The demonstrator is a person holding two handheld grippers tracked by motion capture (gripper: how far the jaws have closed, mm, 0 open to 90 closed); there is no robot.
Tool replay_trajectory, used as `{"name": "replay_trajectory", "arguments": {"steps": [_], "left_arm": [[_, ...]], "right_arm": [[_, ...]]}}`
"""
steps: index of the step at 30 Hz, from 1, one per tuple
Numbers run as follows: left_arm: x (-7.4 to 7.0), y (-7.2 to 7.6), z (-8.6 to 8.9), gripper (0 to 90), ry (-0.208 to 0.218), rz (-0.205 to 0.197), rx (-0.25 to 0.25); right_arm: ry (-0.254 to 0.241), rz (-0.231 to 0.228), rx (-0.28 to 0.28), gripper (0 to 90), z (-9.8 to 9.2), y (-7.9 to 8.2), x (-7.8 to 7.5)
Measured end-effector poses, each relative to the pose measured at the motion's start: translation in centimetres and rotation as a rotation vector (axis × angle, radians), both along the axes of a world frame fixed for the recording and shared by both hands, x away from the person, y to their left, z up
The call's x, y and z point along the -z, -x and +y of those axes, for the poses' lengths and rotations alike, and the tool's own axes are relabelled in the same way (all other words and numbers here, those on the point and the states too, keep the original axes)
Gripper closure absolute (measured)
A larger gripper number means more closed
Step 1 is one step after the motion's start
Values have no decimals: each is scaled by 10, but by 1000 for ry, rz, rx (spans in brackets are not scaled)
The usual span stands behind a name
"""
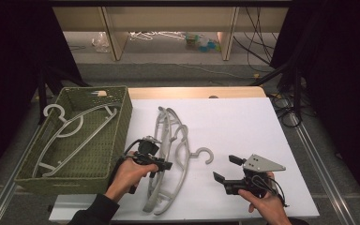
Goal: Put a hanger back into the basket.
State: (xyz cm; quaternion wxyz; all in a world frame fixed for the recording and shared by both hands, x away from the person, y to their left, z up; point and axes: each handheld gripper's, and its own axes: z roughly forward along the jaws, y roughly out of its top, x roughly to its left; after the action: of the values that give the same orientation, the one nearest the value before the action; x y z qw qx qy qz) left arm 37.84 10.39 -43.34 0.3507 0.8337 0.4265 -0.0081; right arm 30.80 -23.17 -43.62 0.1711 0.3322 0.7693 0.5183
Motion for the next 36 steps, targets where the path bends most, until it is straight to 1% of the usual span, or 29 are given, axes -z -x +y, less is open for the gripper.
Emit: {"name": "replay_trajectory", "arguments": {"steps": [1, 2, 3, 4, 6, 7, 9, 10, 11, 12, 14, 15, 16, 18, 19, 20, 21, 22, 24, 25, 26, 27, 28, 29, 30, 31, 32, 34, 36], "left_arm": [[-2, 0, 4, 713, -2, 2, 5], [-3, 0, 10, 718, 27, 6, -20], [-4, 1, 13, 725, 40, 2, -42], [-5, 0, 19, 731, 27, -6, -37], [-5, 2, 23, 744, 66, -11, -84], [-6, 2, 25, 748, 72, -14, -90], [-6, 3, 28, 756, 64, -34, -115], [-6, 2, 29, 759, 63, -36, -117], [-7, 2, 31, 761, 70, -28, -116], [-8, 1, 32, 763, 77, -32, -126], [-11, 1, 34, 771, 85, -45, -147], [-13, 0, 36, 780, 104, -47, -162], [-14, 0, 37, 793, 120, -54, -174], [-15, 0, 41, 806, 174, -55, -193], [-17, 1, 42, 809, 194, -60, -214], [-18, 1, 43, 811, 197, -68, -230], [-19, 1, 45, 812, 206, -60, -230], [-19, 0, 47, 812, 221, -62, -234], [-21, 0, 50, 811, 230, -66, -239], [-22, 0, 52, 812, 248, -69, -247], [-23, -1, 54, 812, 261, -66, -244], [-24, 0, 55, 812, 263, -77, -252], [-25, 0, 55, 812, 268, -78, -258], [-25, -1, 57, 812, 274, -74, -258], [-25, -1, 58, 812, 276, -78, -262], [-25, -1, 58, 812, 275, -82, -257], [-26, 0, 58, 812, 280, -83, -257], [-28, 0, 59, 812, 310, -78, -255], [-32, 0, 59, 813, 327, -80, -254]], "right_arm": [[-1, 1, -1, 174, 0, 0, 0], [-3, -2, 0, 174, 1, 0, 1], [4, 3, -1, 175, 1, 0, 1], [6, 25, -1, 174, 1, 1, 0], [-1, 21, 3, 174, 1, 1, 0], [3, 10, 0, 174, 0, 0, 0], [5, 9, 0, 174, 0, 0, 0], [2, 22, 0, 174, 0, 1, 0], [-5, 13, -5, 174, 1, 0, 0], [-5, 13, -5, 174, 1, 0, -1], [-9, 31, -9, 174, 2, 1, -1], [-1, 3, -5, 174, 2, -1, 1], [-3, 8, -8, 175, 2, -1, 1], [3, 16, -12, 175, 2, 0, 0], [5, 16, -13, 175, 2, 0, 0], [3, 39, -20, 175, 3, 1, 0], [1, 39, -22, 175, 3, 1, 0], [-4, 16, -20, 175, 3, 0, 1], [-2, 16, -22, 174, 3, 0, 2], [-2, 14, -20, 175, 3, 0, 2], [-1, 16, -24, 175, 3, 0, 1], [9, 40, -27, 175, 3, 1, 1], [12, 25, -29, 175, 3, 0, 1], [11, 28, -32, 176, 4, 0, 1], [8, 50, -32, 176, 4, 1, 1], [7, 25, -31, 176, 4, 0, 2], [10, 28, -31, 176, 4, 0, 2], [7, 27, -24, 176, 4, 0, 2], [11, 32, -31, 176, 4, -1, 2]]}}
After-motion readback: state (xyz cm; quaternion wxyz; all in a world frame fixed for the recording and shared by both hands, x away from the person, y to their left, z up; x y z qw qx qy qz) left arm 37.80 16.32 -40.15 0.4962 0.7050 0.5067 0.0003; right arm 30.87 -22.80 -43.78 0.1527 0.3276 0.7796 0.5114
